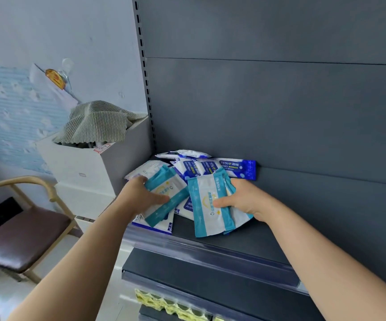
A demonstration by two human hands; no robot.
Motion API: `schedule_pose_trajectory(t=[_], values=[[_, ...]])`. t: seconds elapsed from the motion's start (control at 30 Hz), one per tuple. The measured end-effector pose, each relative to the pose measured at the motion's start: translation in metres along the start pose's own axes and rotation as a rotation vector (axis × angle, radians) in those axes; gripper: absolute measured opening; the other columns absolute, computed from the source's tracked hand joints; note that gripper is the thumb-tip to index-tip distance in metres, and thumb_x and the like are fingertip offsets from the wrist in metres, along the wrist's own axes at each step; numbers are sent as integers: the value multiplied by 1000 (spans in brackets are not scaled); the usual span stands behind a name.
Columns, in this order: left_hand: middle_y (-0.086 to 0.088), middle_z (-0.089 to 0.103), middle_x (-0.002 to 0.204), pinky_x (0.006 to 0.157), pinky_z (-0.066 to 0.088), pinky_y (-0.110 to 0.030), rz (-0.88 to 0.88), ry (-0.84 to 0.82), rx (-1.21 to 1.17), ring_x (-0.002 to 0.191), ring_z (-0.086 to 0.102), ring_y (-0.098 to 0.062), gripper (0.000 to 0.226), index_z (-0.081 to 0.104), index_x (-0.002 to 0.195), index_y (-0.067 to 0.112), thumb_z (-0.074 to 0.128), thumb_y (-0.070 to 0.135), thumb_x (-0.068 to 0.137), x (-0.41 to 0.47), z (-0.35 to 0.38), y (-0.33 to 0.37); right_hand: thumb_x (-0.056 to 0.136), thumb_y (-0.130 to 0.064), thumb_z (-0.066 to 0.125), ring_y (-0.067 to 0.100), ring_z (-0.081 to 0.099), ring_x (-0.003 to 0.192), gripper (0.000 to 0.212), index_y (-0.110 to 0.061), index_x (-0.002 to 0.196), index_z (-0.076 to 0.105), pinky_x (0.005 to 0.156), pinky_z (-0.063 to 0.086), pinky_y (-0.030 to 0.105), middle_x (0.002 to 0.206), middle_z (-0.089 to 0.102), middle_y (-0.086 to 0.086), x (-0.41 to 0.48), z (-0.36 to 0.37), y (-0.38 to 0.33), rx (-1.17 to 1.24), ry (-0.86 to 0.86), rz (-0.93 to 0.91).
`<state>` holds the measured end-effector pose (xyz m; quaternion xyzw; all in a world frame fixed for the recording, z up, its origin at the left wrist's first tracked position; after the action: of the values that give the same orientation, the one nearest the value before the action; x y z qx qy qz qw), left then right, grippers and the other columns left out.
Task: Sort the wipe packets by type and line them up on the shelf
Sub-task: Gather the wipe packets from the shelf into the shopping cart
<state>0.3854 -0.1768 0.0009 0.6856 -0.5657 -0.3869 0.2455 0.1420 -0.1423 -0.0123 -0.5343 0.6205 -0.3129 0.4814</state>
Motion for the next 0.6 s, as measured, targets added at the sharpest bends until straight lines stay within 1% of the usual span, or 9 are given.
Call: schedule_pose_trajectory(t=[0.03,0.1,0.13,0.17,0.23,0.33,0.43,0.47,0.6], values=[[-6,60,118,78,58,-40,-7,7,-40,92,65,-23,80,46,134,13,87,22,66,-1,0,1,77,2,75,10,69,81,28,-17,93,64,72,55,25,92,72,-3,-2,-2,1,21,7,-6],[-3,63,103,70,58,-36,-2,13,-146,85,66,-20,65,52,121,13,86,18,67,-3,1,3,75,7,73,10,69,80,30,-15,95,66,68,55,22,93,73,-1,-7,-12,1,42,35,-27],[-1,63,98,69,58,-35,3,18,-213,83,65,-19,59,53,115,14,86,15,67,-3,2,3,75,8,72,11,69,80,31,-13,98,67,67,55,21,95,73,0,-10,-20,-1,48,54,-41],[-1,63,96,69,58,-36,9,31,-283,83,66,-19,59,53,115,13,86,13,66,-4,3,6,76,9,71,12,70,80,31,-11,99,68,67,56,21,95,73,1,-11,-29,-1,57,78,-51],[-1,65,99,70,57,-37,20,51,-422,86,67,-20,61,53,117,13,86,11,66,-3,6,11,76,8,71,15,71,83,29,-11,98,69,71,56,26,95,74,3,-15,-50,-3,68,129,-60],[-4,66,109,65,58,-35,38,42,-552,89,68,-21,62,54,121,14,85,11,68,3,13,26,77,3,72,19,72,87,25,-10,98,70,79,56,35,95,75,3,-17,-83,-6,59,178,-66],[-3,65,106,57,57,-32,39,12,-611,82,67,-18,58,52,120,12,82,7,71,10,30,44,79,0,71,21,71,86,20,-11,96,70,80,56,39,94,75,4,-9,-108,-7,106,263,-67],[-5,66,106,57,57,-33,28,-1,-647,80,68,-19,57,52,120,9,81,4,71,13,38,49,80,0,71,21,71,86,19,-12,95,69,79,56,40,94,74,4,-3,-114,-7,138,296,-65],[-14,67,110,73,58,-48,-56,-11,-695,86,69,-30,52,52,114,6,80,-2,71,30,73,64,82,0,69,21,69,83,16,-15,88,67,77,56,42,97,72,6,27,-117,0,236,359,-44]])
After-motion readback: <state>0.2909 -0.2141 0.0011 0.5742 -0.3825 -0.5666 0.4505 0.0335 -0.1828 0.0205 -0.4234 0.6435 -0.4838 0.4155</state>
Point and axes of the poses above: each hand's wrist, its own x-axis towards the middle knuckle, its own z-axis out of the palm, y = z × x, the point moved 3 cm from there along x, towards the middle knuckle
